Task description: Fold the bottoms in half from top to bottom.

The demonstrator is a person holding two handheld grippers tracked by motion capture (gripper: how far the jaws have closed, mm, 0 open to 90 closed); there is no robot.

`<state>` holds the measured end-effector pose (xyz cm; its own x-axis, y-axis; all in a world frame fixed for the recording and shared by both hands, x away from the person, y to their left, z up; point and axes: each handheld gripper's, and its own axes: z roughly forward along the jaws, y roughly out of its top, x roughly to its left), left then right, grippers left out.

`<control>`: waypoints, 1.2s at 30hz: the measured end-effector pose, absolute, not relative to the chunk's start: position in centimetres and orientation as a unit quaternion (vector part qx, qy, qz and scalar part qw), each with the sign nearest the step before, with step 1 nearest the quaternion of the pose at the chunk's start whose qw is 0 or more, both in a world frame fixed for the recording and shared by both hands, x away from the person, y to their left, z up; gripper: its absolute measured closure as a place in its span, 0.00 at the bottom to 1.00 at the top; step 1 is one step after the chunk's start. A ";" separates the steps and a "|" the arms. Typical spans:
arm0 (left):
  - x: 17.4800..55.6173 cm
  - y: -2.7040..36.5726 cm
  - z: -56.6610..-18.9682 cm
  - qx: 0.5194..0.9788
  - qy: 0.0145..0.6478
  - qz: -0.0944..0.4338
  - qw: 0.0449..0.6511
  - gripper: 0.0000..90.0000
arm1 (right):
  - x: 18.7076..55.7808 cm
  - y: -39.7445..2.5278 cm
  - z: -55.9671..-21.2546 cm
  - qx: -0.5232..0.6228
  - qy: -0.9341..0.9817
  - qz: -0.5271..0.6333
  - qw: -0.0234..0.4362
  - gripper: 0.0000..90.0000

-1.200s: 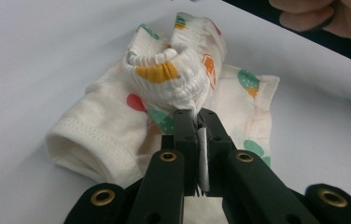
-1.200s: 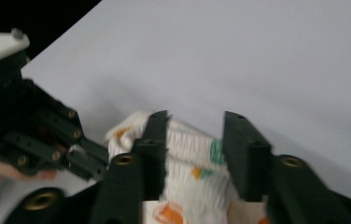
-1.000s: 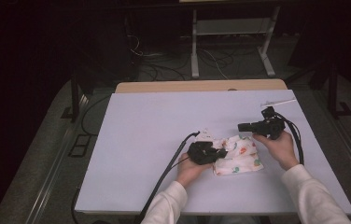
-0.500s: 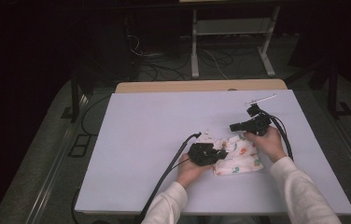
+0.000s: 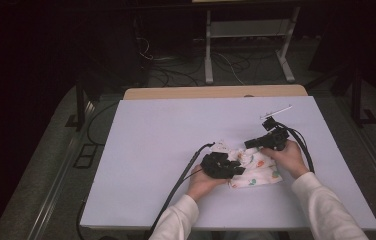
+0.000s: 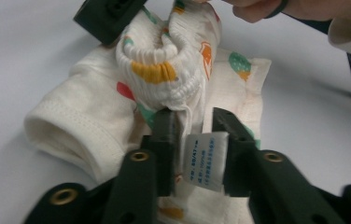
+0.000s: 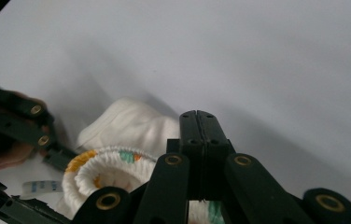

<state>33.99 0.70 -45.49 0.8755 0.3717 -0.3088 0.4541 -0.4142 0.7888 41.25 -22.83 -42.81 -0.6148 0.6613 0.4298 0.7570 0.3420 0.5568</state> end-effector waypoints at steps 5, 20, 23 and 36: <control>33.7 1.3 -44.5 0.833 0.249 -0.046 0.492 0.50 | 40.3 -23.2 -42.2 -0.428 -0.814 -0.388 0.064 0.99; 35.3 3.3 -44.0 0.788 0.321 -0.075 0.521 0.17 | 36.0 -24.2 -41.3 -0.403 -0.821 -0.400 0.065 0.99; 35.4 3.2 -44.1 0.785 0.326 -0.079 0.520 0.16 | 35.0 -24.3 -41.5 -0.397 -0.825 -0.396 0.070 0.99; 36.1 3.5 -43.9 0.778 0.356 -0.053 0.515 0.07 | 31.9 -25.4 -42.4 -0.377 -0.823 -0.421 0.059 0.86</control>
